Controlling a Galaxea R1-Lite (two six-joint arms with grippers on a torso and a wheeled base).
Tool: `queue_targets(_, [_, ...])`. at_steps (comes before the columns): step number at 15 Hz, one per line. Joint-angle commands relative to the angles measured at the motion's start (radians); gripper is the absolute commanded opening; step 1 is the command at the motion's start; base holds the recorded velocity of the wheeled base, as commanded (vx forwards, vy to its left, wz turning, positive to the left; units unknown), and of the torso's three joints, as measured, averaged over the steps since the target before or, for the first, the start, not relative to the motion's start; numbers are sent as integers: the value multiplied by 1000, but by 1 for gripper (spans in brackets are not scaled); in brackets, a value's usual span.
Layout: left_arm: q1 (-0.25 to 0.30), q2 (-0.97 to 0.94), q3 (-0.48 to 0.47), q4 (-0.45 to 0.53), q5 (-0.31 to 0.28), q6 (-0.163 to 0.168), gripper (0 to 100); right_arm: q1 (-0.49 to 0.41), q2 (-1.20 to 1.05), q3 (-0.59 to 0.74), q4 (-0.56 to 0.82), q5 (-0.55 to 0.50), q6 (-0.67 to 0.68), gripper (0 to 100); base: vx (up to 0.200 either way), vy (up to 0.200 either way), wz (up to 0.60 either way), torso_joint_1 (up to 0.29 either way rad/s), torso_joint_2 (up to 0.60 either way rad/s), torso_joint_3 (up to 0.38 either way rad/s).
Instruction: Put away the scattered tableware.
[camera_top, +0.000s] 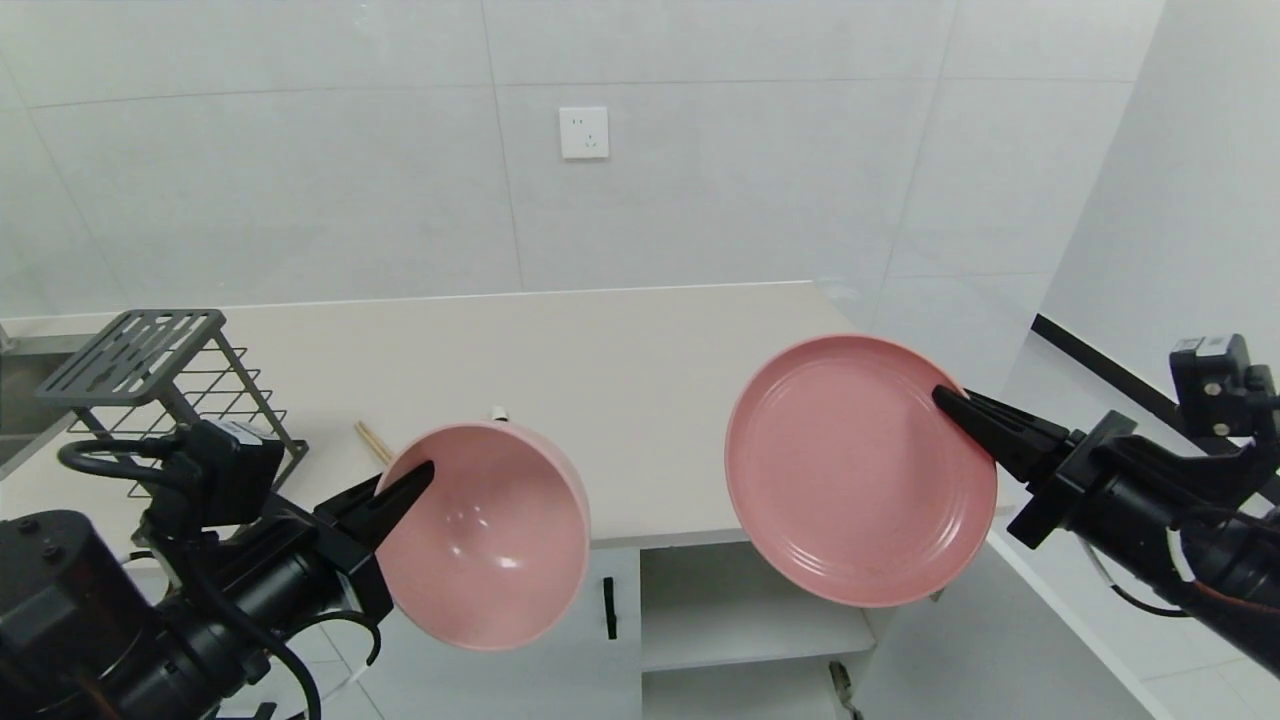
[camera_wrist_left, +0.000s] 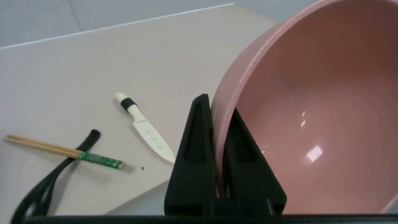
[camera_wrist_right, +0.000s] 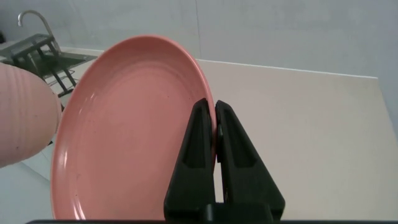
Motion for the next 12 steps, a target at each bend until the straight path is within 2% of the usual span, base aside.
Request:
queue_targets(1, [-15, -3, 0, -3, 0, -1, 0, 2, 1, 4, -3, 0, -10, 0, 0, 0, 0, -149, 320, 149])
queue_targets(5, [-94, 8, 0, -3, 25, -2, 0, 13, 7, 16, -3, 0, -46, 0, 0, 0, 0, -200, 389, 190])
queue_targets(10, [-95, 53, 0, -3, 34, -7, 0, 13, 7, 13, -3, 0, -46, 0, 0, 0, 0, -177, 344, 179])
queue_targets(12, [-101, 45, 0, -3, 34, -7, 0, 13, 5, 14, -3, 0, -46, 0, 0, 0, 0, -78, 136, 76])
